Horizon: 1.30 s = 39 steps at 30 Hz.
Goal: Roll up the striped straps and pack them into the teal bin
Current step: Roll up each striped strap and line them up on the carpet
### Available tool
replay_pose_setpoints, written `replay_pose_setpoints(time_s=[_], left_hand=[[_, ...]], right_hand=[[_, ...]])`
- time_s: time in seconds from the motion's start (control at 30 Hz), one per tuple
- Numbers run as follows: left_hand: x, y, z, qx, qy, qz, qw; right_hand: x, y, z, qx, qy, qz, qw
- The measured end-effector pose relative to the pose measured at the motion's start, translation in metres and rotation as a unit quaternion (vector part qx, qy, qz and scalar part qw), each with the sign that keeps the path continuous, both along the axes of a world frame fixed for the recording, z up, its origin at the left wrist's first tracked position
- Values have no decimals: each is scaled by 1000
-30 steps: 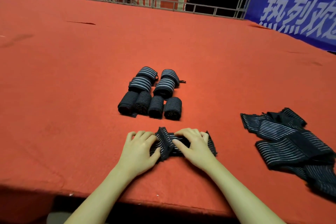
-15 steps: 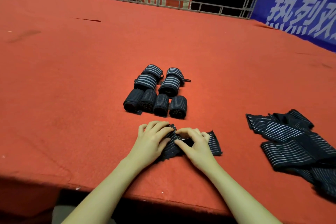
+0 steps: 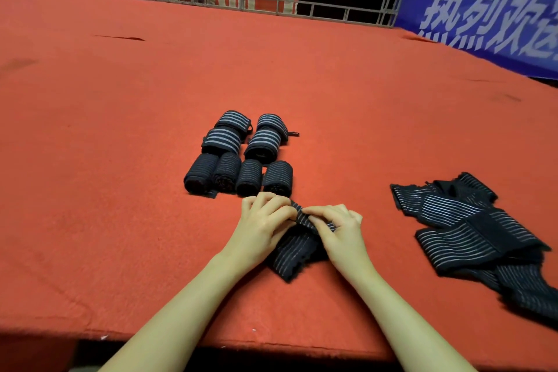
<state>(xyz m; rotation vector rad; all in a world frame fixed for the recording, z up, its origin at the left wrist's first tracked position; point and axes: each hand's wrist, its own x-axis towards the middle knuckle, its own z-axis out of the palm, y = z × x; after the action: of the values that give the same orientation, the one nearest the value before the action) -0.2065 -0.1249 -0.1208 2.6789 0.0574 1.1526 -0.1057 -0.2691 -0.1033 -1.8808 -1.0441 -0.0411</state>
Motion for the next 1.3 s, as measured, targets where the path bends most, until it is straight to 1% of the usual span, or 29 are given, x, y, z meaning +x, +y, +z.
replay_pose_setpoints(time_s=[0.17,0.33,0.43,0.57,0.63,0.8,0.93,0.97,1.03,1.17,1.3], left_hand=[[17,-13,11,21,-10,-38,999],[34,-34,16,24,-9,-76,997],[39,-40,20,8,-14,-85,996],[43,-47,19,-48,-12,-92,994],[47,-51,17,-78,-6,-92,993],[68,-61,19,-69,-1,-85,994],[85,-85,20,-76,19,-109,991],[88,-91,18,-77,23,-111,991],[92,-101,14,-81,32,-111,990],[95,-113,9,-102,42,-104,988],[93,-105,11,-115,43,-80,989]], right_hand=[[24,-22,8,44,23,-31,998],[43,-41,8,47,8,-55,997],[62,-55,4,42,27,-103,993],[82,-78,-1,-57,12,-150,987],[84,-87,-5,-96,-19,-176,979],[94,-122,-13,-151,-93,-241,954],[104,-154,-17,-293,-126,-238,917],[105,-158,-19,-311,-132,-236,911],[108,-162,-25,-294,-153,-240,912],[108,-166,-24,-168,-199,-285,923],[104,-151,-1,-48,-195,-295,934]])
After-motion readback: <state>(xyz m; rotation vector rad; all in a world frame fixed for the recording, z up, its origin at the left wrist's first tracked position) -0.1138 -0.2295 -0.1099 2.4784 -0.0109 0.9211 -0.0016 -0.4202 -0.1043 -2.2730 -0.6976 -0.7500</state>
